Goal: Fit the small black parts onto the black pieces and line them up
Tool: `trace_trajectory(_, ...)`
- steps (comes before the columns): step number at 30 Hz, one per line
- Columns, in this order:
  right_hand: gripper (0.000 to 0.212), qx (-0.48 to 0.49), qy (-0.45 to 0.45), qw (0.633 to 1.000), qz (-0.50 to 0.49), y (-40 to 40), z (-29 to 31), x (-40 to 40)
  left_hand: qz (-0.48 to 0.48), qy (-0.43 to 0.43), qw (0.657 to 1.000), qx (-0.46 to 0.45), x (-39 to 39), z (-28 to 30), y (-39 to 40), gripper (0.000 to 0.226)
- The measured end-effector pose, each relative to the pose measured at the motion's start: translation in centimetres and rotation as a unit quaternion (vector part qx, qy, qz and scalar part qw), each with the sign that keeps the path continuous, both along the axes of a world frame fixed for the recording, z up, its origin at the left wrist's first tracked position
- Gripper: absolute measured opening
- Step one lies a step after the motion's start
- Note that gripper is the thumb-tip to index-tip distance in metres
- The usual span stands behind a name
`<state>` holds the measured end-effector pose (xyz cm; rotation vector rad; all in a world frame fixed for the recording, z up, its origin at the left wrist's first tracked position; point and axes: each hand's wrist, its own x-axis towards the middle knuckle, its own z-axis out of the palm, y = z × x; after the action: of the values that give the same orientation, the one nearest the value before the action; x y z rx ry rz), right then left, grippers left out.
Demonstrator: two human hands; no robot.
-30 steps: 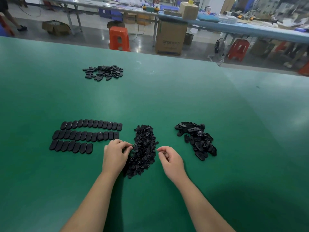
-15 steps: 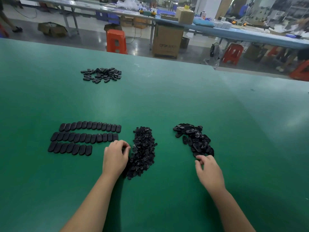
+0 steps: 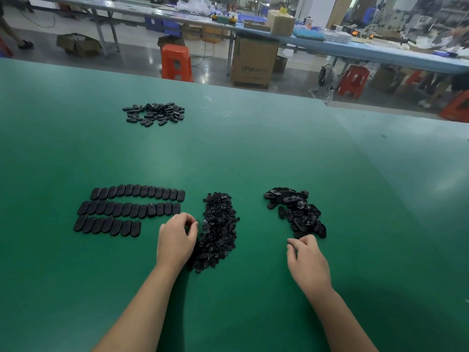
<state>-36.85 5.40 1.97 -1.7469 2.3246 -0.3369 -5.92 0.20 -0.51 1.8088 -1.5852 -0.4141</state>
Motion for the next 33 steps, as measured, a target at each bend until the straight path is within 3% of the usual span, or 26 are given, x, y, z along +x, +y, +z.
trace_trajectory(9, 0.042, -0.027, 0.001, 0.997, -0.066, 0.2, 0.0, -0.6, 0.0, 0.0, 1.0, -0.007, -0.1, 0.1, 0.1, 0.016)
trace_trajectory(20, 0.018, -0.056, -0.006, 0.992, 0.109, -1.4, 0.5, 5.5, 0.007, 0.055, 0.998, 0.012, 0.1, 0.2, 0.4, 0.012)
trace_trajectory(33, 0.027, -0.013, -0.017, 0.995, 0.102, -3.7, 1.0, 4.1, 0.006, 0.059, 0.998, 0.019, 0.0, 0.6, 0.5, 0.011)
